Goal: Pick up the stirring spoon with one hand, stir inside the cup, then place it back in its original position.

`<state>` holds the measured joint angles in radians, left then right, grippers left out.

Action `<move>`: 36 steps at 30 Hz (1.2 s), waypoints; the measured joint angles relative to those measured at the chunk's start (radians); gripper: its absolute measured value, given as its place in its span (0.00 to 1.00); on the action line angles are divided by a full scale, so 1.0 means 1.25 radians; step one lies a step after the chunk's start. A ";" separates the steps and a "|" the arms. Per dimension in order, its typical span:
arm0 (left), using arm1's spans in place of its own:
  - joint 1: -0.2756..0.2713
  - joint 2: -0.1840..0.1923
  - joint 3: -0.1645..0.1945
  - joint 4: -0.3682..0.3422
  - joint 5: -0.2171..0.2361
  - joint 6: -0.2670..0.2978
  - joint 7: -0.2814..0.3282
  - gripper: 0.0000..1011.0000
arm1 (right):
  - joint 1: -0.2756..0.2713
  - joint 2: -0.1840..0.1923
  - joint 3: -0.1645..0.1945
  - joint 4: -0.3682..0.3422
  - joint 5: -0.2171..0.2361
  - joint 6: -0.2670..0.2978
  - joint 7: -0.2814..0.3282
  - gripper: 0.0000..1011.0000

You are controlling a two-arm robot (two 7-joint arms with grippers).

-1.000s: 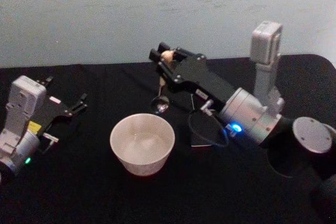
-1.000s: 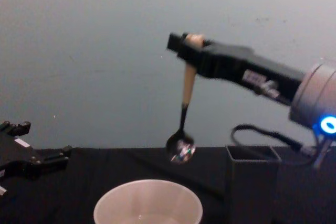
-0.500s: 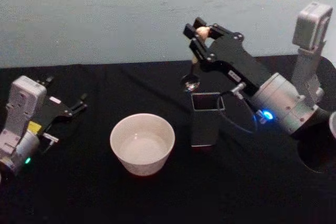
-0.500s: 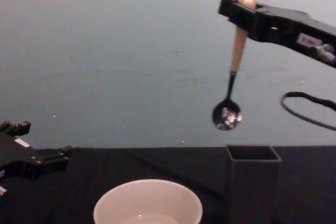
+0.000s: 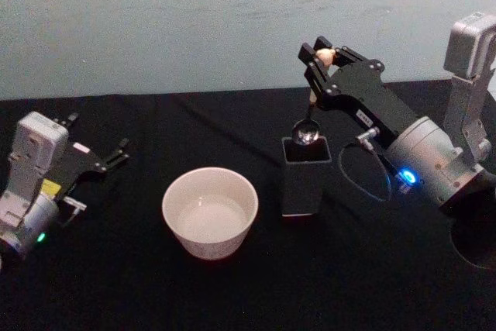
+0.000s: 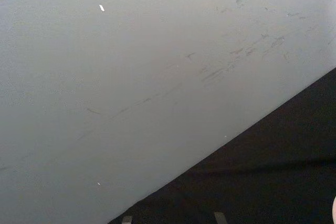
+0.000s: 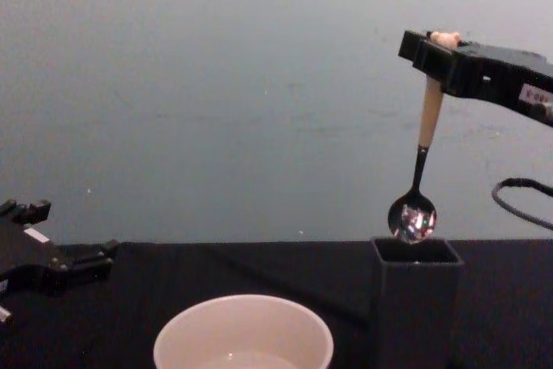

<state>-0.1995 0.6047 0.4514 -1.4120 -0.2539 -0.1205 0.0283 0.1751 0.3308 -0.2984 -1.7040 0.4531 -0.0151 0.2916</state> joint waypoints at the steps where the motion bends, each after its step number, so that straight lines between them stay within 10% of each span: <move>1: 0.000 0.000 0.000 0.000 0.000 0.000 0.000 0.99 | -0.001 -0.001 0.001 0.000 0.000 0.001 -0.001 0.23; 36: 0.000 0.000 0.000 0.000 0.000 0.000 0.000 0.99 | -0.033 -0.078 0.008 0.078 -0.015 0.109 -0.083 0.23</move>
<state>-0.1995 0.6047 0.4514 -1.4120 -0.2539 -0.1206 0.0283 0.1345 0.2333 -0.2878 -1.6067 0.4350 0.1216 0.1882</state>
